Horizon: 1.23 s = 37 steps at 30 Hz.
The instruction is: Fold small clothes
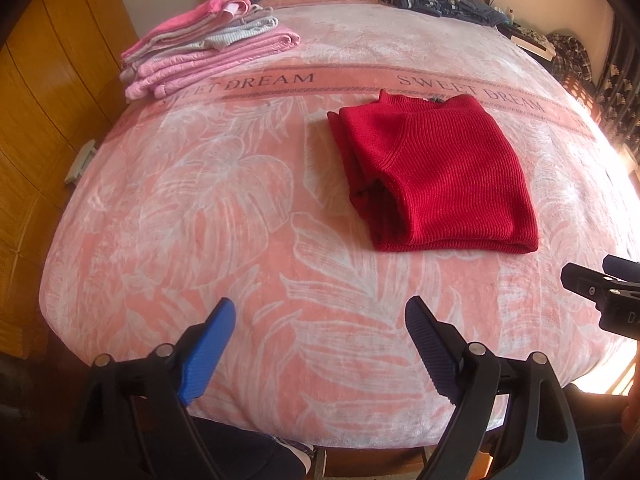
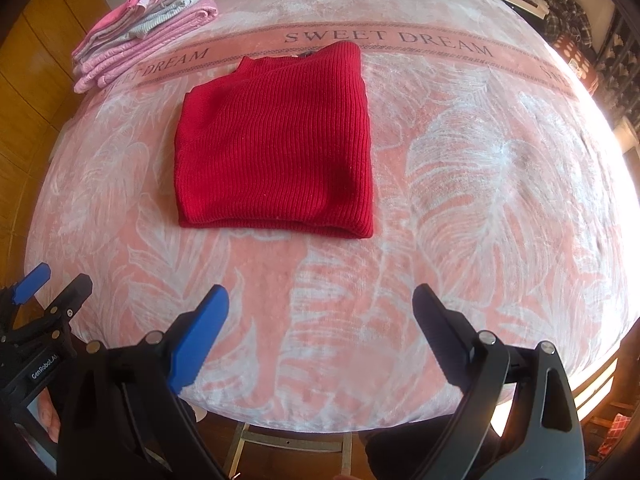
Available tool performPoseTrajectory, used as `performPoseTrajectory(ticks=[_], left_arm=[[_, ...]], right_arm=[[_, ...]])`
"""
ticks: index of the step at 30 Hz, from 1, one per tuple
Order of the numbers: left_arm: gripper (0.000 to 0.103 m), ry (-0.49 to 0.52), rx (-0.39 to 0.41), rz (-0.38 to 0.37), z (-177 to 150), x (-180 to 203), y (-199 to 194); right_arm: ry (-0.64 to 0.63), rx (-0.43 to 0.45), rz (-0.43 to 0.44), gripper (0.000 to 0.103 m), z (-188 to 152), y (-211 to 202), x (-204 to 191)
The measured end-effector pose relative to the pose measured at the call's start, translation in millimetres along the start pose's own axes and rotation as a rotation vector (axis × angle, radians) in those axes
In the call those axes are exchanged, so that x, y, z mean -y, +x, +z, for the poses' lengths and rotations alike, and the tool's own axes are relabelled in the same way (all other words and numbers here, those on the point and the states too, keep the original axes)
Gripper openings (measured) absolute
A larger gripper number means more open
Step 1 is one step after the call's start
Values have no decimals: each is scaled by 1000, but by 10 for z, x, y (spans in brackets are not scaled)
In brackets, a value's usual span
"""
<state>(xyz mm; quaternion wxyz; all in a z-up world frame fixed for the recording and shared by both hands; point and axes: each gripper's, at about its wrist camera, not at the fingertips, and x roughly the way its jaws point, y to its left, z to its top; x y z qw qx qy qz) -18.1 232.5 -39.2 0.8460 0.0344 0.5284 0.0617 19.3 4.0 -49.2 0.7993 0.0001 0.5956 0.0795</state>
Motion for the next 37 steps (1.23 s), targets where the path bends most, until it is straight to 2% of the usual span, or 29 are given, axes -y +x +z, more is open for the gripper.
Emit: performPoseTrajectory(ticks=[37], left_arm=[[88,20,-35,15,-42,12,100]], right_arm=[[-3,-49,-24,94,-66,134,-24]])
